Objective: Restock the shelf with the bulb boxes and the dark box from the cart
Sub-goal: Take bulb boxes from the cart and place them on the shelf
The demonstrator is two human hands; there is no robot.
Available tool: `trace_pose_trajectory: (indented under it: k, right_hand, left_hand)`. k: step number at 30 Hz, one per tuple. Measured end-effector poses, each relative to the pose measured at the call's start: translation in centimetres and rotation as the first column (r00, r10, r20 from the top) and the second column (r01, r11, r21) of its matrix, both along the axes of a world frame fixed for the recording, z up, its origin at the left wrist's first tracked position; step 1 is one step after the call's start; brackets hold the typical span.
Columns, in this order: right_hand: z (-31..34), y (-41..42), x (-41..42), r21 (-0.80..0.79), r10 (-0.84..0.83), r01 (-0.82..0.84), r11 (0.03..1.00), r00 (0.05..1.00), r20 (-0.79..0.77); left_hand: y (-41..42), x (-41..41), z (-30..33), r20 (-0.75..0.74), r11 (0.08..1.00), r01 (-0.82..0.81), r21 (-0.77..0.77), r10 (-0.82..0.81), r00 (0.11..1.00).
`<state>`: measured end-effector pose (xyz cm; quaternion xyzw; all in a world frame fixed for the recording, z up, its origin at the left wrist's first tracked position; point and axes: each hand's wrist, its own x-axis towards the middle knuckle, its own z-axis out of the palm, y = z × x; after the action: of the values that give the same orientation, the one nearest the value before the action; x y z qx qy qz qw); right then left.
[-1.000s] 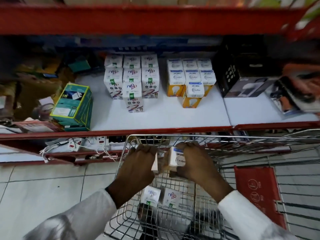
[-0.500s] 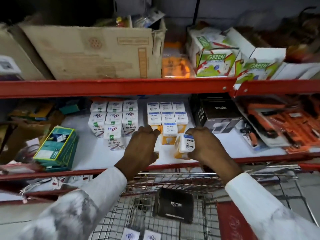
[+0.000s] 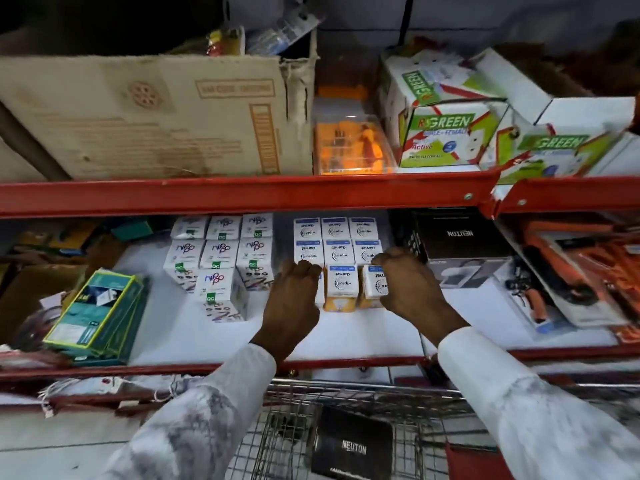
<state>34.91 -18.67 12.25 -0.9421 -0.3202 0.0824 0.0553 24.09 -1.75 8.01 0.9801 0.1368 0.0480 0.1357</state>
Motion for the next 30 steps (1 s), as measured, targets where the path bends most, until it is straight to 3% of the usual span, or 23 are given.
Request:
trace_pose_trajectory:
  k: [6, 20, 26, 30]
  right_hand:
    - [-1.2, 0.7, 0.7, -0.072, 0.025, -0.024, 0.997, 1.000, 0.011]
    - [-3.3, -0.3, -1.0, 0.004, 0.007, -0.007, 1.000, 0.999, 0.035]
    - [-4.8, -1.8, -8.1, 0.047, -0.013, 0.008, 0.999, 0.995, 0.103]
    - [-7.7, -3.1, -15.0, 0.096, -0.007, -0.005, 0.995, 0.993, 0.120]
  left_hand:
    - [0.0, 0.3, -1.0, -0.005, 1.000, 0.012, 0.028, -0.012, 1.000]
    - [0.1, -1.2, -1.6, -0.087, 0.994, 0.059, 0.095, -0.051, 0.995]
    - [-1.3, -8.6, -2.0, 0.026, 0.981, 0.081, 0.176, -0.087, 0.996]
    - [-1.3, -15.8, -4.8, -0.041, 0.980, 0.151, 0.129, -0.147, 0.988]
